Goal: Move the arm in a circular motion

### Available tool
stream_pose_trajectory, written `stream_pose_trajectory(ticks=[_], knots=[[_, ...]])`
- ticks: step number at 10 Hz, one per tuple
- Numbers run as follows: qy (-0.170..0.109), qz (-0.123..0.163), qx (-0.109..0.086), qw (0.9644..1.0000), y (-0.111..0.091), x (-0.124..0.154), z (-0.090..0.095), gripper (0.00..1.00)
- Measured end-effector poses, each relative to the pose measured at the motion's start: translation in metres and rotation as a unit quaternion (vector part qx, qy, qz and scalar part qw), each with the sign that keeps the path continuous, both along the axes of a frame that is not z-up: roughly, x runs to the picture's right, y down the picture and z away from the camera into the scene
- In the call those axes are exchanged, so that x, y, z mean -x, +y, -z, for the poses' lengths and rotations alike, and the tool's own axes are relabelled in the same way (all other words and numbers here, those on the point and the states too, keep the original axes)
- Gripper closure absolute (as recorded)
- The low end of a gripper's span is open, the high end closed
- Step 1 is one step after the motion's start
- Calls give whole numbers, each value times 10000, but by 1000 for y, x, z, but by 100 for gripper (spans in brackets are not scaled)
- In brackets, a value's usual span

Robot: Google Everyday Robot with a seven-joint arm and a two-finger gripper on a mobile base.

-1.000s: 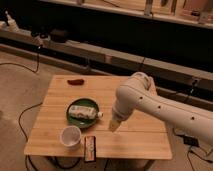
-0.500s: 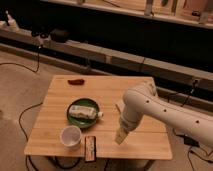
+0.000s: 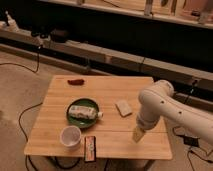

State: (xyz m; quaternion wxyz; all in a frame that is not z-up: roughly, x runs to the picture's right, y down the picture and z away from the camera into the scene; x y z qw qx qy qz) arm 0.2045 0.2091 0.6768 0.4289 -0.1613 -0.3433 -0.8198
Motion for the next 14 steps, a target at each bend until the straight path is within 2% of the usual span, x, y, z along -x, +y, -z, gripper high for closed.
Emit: stream_pose_trajectory(ticks=[3,5,9,11,14], knots=[[133,-219,-332,9991,-24,-41,-27,38],[131,-245,-414,9988,-38,-55,-46,38],[297,-119,-309,9990,-68,-83,-91,38],[261,4,-305,9992,-88,-76,-110,38],[-144,373,-470,9981,-130,-20,-138,38]])
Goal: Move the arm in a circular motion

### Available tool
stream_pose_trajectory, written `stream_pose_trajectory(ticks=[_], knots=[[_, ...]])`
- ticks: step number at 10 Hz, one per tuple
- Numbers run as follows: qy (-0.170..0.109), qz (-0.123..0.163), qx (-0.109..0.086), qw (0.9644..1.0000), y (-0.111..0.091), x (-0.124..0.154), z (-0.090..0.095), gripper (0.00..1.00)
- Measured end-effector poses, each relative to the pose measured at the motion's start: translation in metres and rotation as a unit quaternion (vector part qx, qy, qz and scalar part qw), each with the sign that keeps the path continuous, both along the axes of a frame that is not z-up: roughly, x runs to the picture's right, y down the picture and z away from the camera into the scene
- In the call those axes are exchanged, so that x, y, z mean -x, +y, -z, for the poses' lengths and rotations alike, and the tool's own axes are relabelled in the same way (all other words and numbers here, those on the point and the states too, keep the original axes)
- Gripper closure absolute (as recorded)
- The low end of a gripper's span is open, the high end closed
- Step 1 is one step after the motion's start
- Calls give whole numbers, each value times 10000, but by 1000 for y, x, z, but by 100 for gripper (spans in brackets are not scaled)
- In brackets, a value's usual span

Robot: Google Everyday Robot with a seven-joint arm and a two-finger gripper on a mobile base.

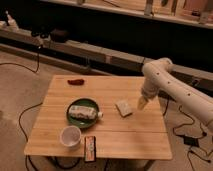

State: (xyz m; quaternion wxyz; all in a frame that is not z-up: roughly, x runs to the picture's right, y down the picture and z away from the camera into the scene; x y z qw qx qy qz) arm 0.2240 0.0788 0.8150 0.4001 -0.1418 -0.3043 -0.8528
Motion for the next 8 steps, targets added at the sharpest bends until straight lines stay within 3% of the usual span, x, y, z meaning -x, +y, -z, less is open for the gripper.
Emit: stream_pose_trajectory(ticks=[2,4,7,8], knots=[[-340,391,-175,9985,-23,49,-7,38],[-598,713,-253,9953,-32,87,-11,38],[-1132,1086,-249,9873,-19,148,-13,38],[-1378,1183,-269,9830,-13,173,-8,38]])
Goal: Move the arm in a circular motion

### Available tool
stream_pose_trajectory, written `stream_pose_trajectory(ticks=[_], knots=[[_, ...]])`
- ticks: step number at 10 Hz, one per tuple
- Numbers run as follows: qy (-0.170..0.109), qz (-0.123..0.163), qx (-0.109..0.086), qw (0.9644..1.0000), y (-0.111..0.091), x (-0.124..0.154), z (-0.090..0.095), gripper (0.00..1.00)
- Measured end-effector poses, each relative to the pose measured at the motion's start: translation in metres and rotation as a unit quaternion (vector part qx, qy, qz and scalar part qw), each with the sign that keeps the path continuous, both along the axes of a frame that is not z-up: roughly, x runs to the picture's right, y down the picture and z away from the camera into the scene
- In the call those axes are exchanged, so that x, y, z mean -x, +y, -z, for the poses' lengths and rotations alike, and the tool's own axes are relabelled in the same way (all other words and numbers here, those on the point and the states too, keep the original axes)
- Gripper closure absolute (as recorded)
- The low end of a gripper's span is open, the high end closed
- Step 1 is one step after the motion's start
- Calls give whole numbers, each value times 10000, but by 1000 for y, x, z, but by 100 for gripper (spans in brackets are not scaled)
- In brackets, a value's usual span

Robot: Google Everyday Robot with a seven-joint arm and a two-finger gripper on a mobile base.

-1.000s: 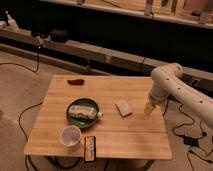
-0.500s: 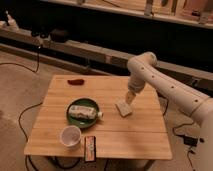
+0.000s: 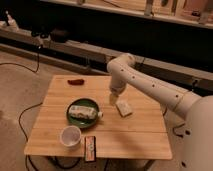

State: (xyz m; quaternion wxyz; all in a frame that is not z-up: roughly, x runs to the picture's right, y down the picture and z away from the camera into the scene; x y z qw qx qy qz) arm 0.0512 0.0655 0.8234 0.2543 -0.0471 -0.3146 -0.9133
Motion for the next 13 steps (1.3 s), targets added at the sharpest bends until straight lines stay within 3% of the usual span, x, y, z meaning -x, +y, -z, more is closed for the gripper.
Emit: stream_pose_trajectory(ticks=[2,3,5,8,10,13], knots=[[-413,188,-26,9990,6,40,19,38],[-686,347,5,9970,14,64,41,38],[-945,559,107,9939,33,85,74,38],[-669,595,407,9952,73,69,121,38],[-343,469,596,9965,97,43,147,38],[314,183,708,9968,116,-7,184,38]])
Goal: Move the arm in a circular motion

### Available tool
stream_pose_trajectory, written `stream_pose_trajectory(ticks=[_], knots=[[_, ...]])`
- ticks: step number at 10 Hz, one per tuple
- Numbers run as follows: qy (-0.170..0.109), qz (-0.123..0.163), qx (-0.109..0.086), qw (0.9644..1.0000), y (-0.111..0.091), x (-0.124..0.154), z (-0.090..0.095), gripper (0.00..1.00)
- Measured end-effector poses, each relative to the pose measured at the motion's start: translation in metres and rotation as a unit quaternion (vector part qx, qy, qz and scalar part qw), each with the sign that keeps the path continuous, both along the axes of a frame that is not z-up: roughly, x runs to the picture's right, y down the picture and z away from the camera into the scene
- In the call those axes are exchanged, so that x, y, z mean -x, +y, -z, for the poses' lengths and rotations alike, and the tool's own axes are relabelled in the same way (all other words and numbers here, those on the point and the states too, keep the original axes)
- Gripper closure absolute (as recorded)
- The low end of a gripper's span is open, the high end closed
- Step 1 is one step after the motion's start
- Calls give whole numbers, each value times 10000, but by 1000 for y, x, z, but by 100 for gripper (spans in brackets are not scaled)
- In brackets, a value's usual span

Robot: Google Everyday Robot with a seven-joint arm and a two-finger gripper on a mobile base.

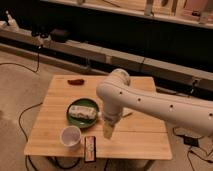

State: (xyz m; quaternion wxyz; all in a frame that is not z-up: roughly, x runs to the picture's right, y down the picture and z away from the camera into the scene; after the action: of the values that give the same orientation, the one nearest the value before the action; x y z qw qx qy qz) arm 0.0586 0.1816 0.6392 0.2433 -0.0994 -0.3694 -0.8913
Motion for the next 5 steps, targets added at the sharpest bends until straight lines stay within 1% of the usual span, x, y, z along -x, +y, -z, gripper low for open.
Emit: stream_pose_trajectory(ticks=[1,2,3,4,5], knots=[[227,-145,-4,9996,2,-17,8,38],[473,-319,-29,9984,2,-37,15,38],[754,-502,-63,9959,4,-60,19,38],[1031,-689,-92,9922,6,-86,21,38],[1293,-885,-139,9875,9,-113,21,38]])
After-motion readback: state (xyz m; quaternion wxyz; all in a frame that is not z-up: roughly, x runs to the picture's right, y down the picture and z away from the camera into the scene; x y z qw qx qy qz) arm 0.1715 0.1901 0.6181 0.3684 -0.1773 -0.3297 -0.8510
